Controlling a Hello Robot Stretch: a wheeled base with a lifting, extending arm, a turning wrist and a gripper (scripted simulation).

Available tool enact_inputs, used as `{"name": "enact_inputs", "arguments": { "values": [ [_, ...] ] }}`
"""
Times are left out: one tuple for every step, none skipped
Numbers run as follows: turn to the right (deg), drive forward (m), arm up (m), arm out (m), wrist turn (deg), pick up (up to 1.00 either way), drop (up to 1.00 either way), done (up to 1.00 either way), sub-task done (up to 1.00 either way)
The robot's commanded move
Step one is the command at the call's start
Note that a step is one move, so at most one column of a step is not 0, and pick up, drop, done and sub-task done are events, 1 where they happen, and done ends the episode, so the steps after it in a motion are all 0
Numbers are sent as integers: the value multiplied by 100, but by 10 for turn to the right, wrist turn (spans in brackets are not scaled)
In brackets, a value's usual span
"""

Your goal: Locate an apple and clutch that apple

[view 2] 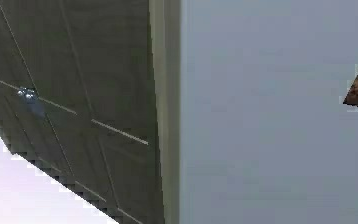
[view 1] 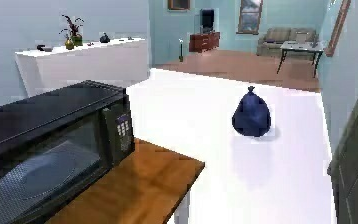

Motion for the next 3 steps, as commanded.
{"name": "enact_inputs", "arguments": {
  "values": [
    [-450, 0, 0, 0, 0, 0, 0, 0, 0],
    [-450, 0, 0, 0, 0, 0, 0, 0, 0],
    [-450, 0, 0, 0, 0, 0, 0, 0, 0]
  ]
}}
